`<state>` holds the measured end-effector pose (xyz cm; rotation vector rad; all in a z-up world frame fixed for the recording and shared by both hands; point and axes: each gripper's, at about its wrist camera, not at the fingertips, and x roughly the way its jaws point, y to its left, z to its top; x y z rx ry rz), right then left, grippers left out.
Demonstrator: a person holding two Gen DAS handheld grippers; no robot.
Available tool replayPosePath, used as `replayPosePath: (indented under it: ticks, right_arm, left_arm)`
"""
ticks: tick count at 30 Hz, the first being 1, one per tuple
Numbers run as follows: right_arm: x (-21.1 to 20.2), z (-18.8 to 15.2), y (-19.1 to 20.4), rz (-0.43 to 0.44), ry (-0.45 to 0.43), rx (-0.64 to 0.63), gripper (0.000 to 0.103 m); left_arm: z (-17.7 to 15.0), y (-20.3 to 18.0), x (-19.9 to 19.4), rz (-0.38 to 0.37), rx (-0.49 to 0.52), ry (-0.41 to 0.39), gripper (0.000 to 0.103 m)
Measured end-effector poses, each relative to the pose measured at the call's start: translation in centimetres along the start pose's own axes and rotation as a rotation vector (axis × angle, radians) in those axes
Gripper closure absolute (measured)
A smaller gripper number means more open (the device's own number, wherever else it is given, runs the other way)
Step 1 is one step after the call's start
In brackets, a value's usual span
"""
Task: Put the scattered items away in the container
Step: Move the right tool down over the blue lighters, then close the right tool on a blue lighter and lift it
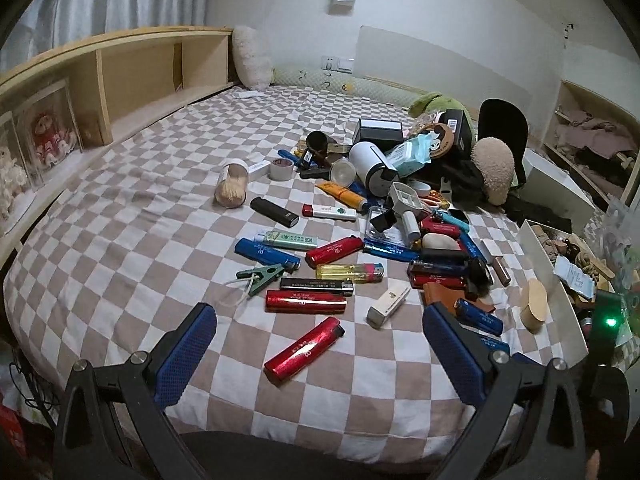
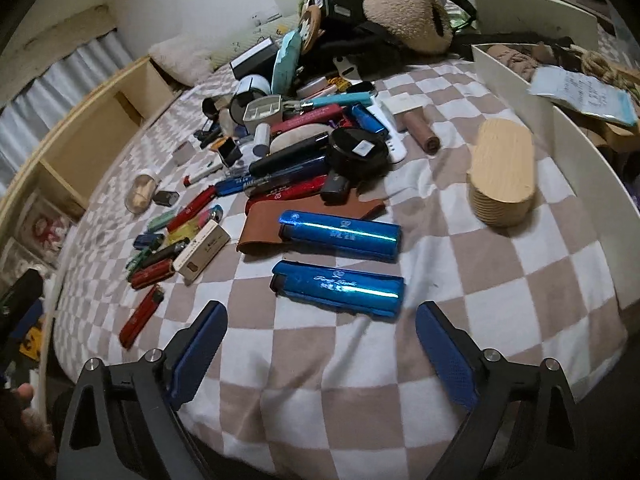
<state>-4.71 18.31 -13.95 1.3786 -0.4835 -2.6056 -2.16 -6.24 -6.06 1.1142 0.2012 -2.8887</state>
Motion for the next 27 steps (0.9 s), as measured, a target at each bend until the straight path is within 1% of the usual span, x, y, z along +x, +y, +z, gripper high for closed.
replayPosePath:
  ticks: [3,4,5,6,13,16,21,24,27]
  right_arm:
    - [0.9,0.1,0.7,-0.029,-0.010,0.002,0.009]
    - [1.1,0.1,0.9,-0.040,-0.015,0.001,0.011]
    - [1.4,0.2,1.0,-0.046,-0.016,0.005,0.017]
    - [1.6,0.2,1.1,-0.052,-0.017,0.009,0.018]
    - [2.8,0.7,1.8,-0.108,-0.043,0.003,0.018]
    - [3.2,0.7,2.2,-0.138,-0.057,-0.025,0.018]
    - [3.9,0.4,2.9,-0.186,-0.070,-0.108,0.019]
    - [3.9,0.3,3.1,-0.195,-0.076,-0.142,0.019]
    - [3.7,0.5,2.5,-0.160,-0.067,-0.132,0.020]
  left_arm:
    - [-0.1,0.2,0.4,-0.013,-0.016,0.021,0.000]
    - [-0.2,0.4,0.5,-0.017,-0.025,0.028,0.000]
    - [-0.2,0.5,0.6,-0.022,-0.034,0.033,0.000]
    - [-0.3,0.6,0.8,-0.026,-0.043,0.039,0.000]
    - [-0.3,1.1,1.3,-0.009,-0.080,0.059,0.000]
    - [-0.2,1.1,1.6,-0.009,-0.101,0.065,0.000]
    - [-0.2,0.6,2.2,-0.005,-0.102,0.083,0.000]
    - [-0.2,0.3,2.8,0.010,-0.091,0.098,0.000]
    - [0.0,0.0,3.9,0.042,-0.089,0.116,0.000]
